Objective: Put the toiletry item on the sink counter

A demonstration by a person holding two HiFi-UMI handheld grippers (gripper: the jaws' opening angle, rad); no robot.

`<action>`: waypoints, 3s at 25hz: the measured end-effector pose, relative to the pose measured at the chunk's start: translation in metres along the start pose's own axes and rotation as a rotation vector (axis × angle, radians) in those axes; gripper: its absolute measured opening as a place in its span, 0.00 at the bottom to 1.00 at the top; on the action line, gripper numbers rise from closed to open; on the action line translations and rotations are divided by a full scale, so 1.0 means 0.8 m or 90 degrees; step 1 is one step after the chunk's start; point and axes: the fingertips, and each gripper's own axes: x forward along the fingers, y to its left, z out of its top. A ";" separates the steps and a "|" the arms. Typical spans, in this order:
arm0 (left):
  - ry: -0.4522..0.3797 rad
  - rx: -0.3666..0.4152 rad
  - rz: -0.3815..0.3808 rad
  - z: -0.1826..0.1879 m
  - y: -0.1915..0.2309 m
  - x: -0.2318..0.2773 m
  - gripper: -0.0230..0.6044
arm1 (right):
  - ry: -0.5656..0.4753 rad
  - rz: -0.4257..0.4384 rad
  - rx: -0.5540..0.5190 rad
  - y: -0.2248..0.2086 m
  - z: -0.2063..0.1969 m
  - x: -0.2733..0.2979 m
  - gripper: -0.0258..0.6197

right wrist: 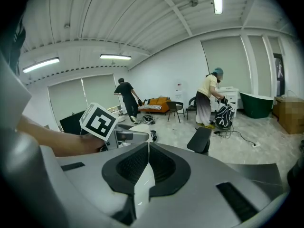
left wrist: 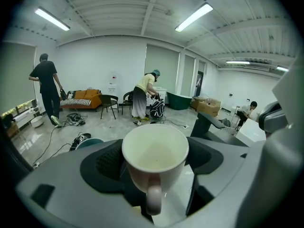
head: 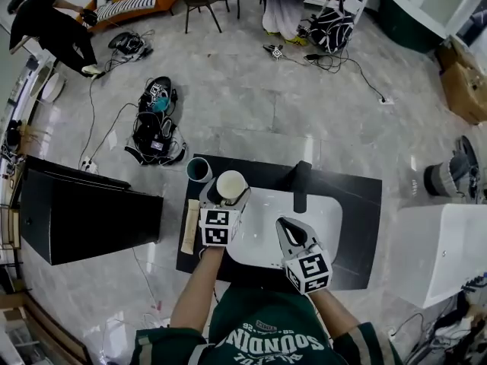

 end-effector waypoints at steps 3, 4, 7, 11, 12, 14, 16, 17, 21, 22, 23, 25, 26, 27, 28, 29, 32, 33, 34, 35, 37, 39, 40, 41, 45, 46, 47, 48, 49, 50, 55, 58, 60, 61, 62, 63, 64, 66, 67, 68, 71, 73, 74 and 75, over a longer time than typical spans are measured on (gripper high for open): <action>0.003 -0.007 0.006 -0.005 0.010 0.017 0.70 | 0.004 -0.002 0.008 0.002 -0.001 0.008 0.11; 0.006 -0.007 0.010 -0.008 0.015 0.025 0.70 | 0.004 -0.003 0.011 0.002 -0.002 0.011 0.11; 0.009 -0.005 0.025 -0.016 0.027 0.048 0.70 | 0.011 -0.010 0.023 -0.002 -0.009 0.015 0.11; 0.017 -0.002 0.043 -0.022 0.042 0.075 0.70 | 0.027 -0.021 0.030 -0.008 -0.017 0.021 0.11; 0.019 -0.001 0.047 -0.024 0.046 0.082 0.70 | 0.031 -0.024 0.032 -0.009 -0.019 0.022 0.11; 0.024 -0.003 0.051 -0.029 0.052 0.094 0.70 | 0.038 -0.030 0.037 -0.013 -0.023 0.023 0.11; 0.029 -0.007 0.054 -0.033 0.057 0.104 0.70 | 0.045 -0.037 0.041 -0.016 -0.027 0.023 0.11; 0.033 -0.007 0.056 -0.036 0.059 0.109 0.70 | 0.049 -0.040 0.042 -0.018 -0.029 0.023 0.11; 0.054 -0.017 0.062 -0.055 0.064 0.128 0.70 | 0.057 -0.050 0.050 -0.025 -0.035 0.023 0.11; 0.058 -0.020 0.061 -0.059 0.064 0.131 0.70 | 0.057 -0.053 0.051 -0.027 -0.036 0.024 0.11; 0.059 -0.019 0.059 -0.062 0.064 0.135 0.70 | 0.057 -0.054 0.052 -0.028 -0.037 0.024 0.11; 0.056 -0.008 0.054 -0.068 0.062 0.142 0.70 | 0.060 -0.057 0.055 -0.029 -0.040 0.023 0.11; 0.055 -0.004 0.053 -0.072 0.062 0.145 0.70 | 0.061 -0.058 0.056 -0.029 -0.041 0.022 0.11; 0.054 -0.002 0.053 -0.074 0.062 0.146 0.70 | 0.061 -0.059 0.057 -0.029 -0.041 0.021 0.11; 0.054 0.001 0.054 -0.076 0.062 0.147 0.70 | 0.061 -0.060 0.058 -0.030 -0.041 0.021 0.11; 0.055 0.004 0.055 -0.077 0.061 0.147 0.70 | 0.060 -0.061 0.059 -0.030 -0.040 0.020 0.11; 0.060 0.017 0.055 -0.078 0.058 0.146 0.70 | 0.060 -0.064 0.061 -0.032 -0.039 0.020 0.11; 0.060 0.020 0.054 -0.079 0.057 0.146 0.70 | 0.060 -0.064 0.060 -0.032 -0.039 0.020 0.11; 0.061 0.022 0.053 -0.080 0.056 0.145 0.70 | 0.060 -0.063 0.059 -0.030 -0.039 0.020 0.11; 0.063 0.024 0.053 -0.081 0.056 0.144 0.70 | 0.059 -0.062 0.059 -0.029 -0.038 0.020 0.11; 0.066 0.031 0.053 -0.081 0.055 0.142 0.70 | 0.056 -0.061 0.058 -0.026 -0.037 0.020 0.11; 0.071 0.039 0.054 -0.081 0.053 0.141 0.70 | 0.054 -0.063 0.057 -0.026 -0.035 0.019 0.11; 0.074 0.041 0.055 -0.082 0.053 0.141 0.70 | 0.053 -0.063 0.056 -0.025 -0.034 0.018 0.11; 0.077 0.042 0.056 -0.083 0.053 0.140 0.70 | 0.053 -0.063 0.056 -0.025 -0.033 0.018 0.11; 0.076 0.058 0.060 -0.083 0.051 0.131 0.70 | 0.046 -0.058 0.053 -0.022 -0.030 0.013 0.11; 0.074 0.060 0.063 -0.081 0.050 0.126 0.70 | 0.044 -0.057 0.052 -0.022 -0.028 0.012 0.11; 0.071 0.060 0.065 -0.079 0.049 0.120 0.70 | 0.042 -0.055 0.052 -0.021 -0.027 0.011 0.11; 0.068 0.058 0.067 -0.078 0.047 0.114 0.70 | 0.039 -0.054 0.051 -0.020 -0.025 0.010 0.11; 0.065 0.057 0.068 -0.076 0.045 0.107 0.70 | 0.036 -0.054 0.049 -0.019 -0.023 0.009 0.11; 0.061 0.056 0.068 -0.075 0.043 0.100 0.70 | 0.032 -0.054 0.047 -0.018 -0.021 0.008 0.11; 0.037 0.051 0.043 -0.064 0.016 0.057 0.67 | -0.008 -0.036 0.030 -0.007 -0.006 -0.002 0.11; 0.020 0.068 0.027 -0.053 -0.004 0.027 0.57 | -0.036 -0.012 0.040 0.001 0.004 -0.010 0.11; 0.018 0.082 0.020 -0.049 -0.017 0.009 0.46 | -0.048 -0.009 0.039 0.002 0.010 -0.015 0.11; 0.017 0.091 0.021 -0.047 -0.022 0.001 0.36 | -0.053 -0.011 0.035 0.001 0.014 -0.018 0.11; 0.016 0.098 0.024 -0.046 -0.026 -0.007 0.29 | -0.058 -0.014 0.030 0.000 0.017 -0.022 0.11; 0.014 0.102 0.026 -0.045 -0.029 -0.016 0.23 | -0.063 -0.017 0.027 0.000 0.020 -0.025 0.11; 0.010 0.102 0.026 -0.043 -0.032 -0.025 0.16 | -0.065 -0.020 0.023 0.000 0.021 -0.028 0.11; 0.004 0.094 0.018 -0.040 -0.039 -0.041 0.07 | -0.062 -0.030 0.015 0.001 0.022 -0.032 0.11; 0.001 0.089 0.011 -0.039 -0.044 -0.048 0.06 | -0.060 -0.031 0.015 0.001 0.021 -0.034 0.11; -0.001 0.086 0.006 -0.036 -0.050 -0.053 0.05 | -0.059 -0.028 0.019 0.001 0.021 -0.035 0.11; -0.013 0.087 -0.004 -0.025 -0.067 -0.066 0.05 | -0.073 -0.018 0.027 0.000 0.026 -0.044 0.11; -0.026 0.086 -0.011 -0.017 -0.076 -0.073 0.05 | -0.086 -0.017 0.032 0.000 0.030 -0.049 0.11; -0.031 0.086 -0.014 -0.014 -0.080 -0.076 0.05 | -0.092 -0.017 0.032 0.000 0.032 -0.051 0.11; -0.034 0.088 -0.016 -0.012 -0.084 -0.079 0.05 | -0.097 -0.019 0.030 0.001 0.034 -0.053 0.11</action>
